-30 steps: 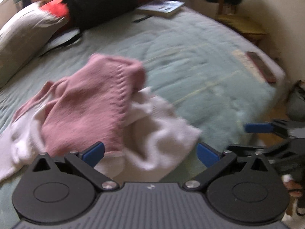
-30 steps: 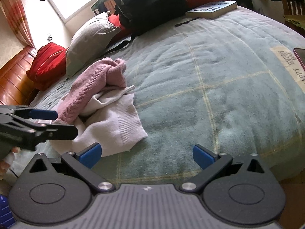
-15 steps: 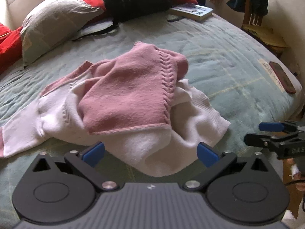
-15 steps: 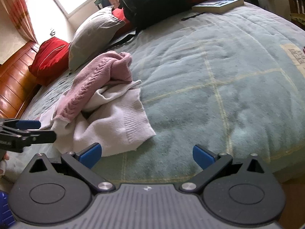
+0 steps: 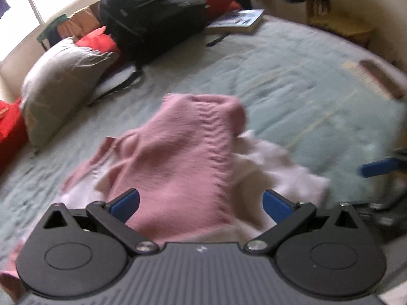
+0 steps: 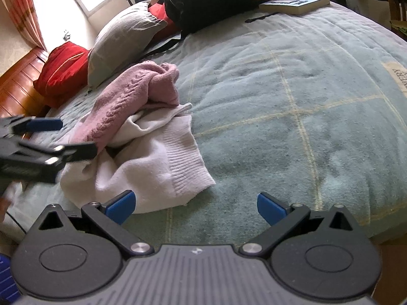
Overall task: Fold clothes
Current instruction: 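Grasp the sweater body with the left tool while the right tool grasps the pink knit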
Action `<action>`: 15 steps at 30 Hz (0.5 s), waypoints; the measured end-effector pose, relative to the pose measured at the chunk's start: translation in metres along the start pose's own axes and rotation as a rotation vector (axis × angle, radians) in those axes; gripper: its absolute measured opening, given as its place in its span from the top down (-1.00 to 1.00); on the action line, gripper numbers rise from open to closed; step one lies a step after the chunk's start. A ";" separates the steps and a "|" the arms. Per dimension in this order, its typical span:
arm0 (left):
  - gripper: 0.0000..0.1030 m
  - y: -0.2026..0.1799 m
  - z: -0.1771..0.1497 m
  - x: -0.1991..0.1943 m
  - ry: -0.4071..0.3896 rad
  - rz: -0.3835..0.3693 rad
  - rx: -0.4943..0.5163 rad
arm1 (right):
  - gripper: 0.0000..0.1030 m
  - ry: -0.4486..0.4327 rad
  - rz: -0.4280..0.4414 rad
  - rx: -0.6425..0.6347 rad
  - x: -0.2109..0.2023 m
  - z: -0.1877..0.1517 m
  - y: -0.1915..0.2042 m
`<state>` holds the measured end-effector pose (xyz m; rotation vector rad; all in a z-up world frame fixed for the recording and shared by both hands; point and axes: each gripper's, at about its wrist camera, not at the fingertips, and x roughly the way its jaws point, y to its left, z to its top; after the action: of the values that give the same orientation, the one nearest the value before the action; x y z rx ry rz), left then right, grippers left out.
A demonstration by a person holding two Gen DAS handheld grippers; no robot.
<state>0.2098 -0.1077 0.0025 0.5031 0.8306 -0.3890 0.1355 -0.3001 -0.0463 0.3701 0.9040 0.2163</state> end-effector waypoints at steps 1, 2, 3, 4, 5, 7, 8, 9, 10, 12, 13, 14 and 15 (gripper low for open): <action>-0.99 0.006 0.001 0.006 0.007 0.017 -0.006 | -1.00 0.001 -0.002 -0.001 0.000 0.000 0.000; -0.99 0.013 0.002 0.009 0.014 0.025 -0.021 | -1.00 0.002 -0.005 -0.002 0.001 0.001 0.000; -0.99 0.020 0.003 0.013 0.021 0.031 -0.036 | -1.00 0.003 -0.006 -0.003 0.001 0.002 -0.001; -0.99 0.029 0.003 0.015 0.022 0.027 -0.056 | -1.00 0.004 -0.007 -0.003 0.002 0.002 -0.001; -0.99 0.038 0.002 0.017 0.022 0.023 -0.077 | -1.00 0.005 -0.010 -0.009 0.003 0.003 -0.001; -0.99 0.057 0.002 0.019 0.021 0.017 -0.137 | -1.00 0.008 -0.016 -0.020 0.005 0.005 0.000; -0.99 0.064 0.001 0.019 0.016 0.016 -0.161 | -1.00 0.010 -0.020 -0.026 0.006 0.006 0.001; -0.99 0.072 0.000 0.019 0.013 0.016 -0.186 | -1.00 0.011 -0.022 -0.034 0.007 0.007 0.002; -0.99 0.079 -0.001 0.020 0.013 0.014 -0.212 | -1.00 0.013 -0.020 -0.042 0.008 0.008 0.003; -0.99 0.090 -0.005 0.024 0.017 0.025 -0.228 | -1.00 0.019 -0.017 -0.056 0.010 0.010 0.006; -0.99 0.095 -0.008 0.027 0.018 0.032 -0.234 | -1.00 0.020 -0.017 -0.065 0.011 0.011 0.009; -0.99 0.101 -0.010 0.029 0.023 0.032 -0.249 | -1.00 0.021 -0.017 -0.075 0.012 0.012 0.011; -0.99 0.106 -0.012 0.032 0.028 0.031 -0.265 | -1.00 0.020 -0.013 -0.083 0.013 0.014 0.013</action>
<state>0.2772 -0.0183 -0.0009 0.2748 0.8860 -0.2392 0.1543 -0.2868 -0.0423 0.2857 0.9140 0.2453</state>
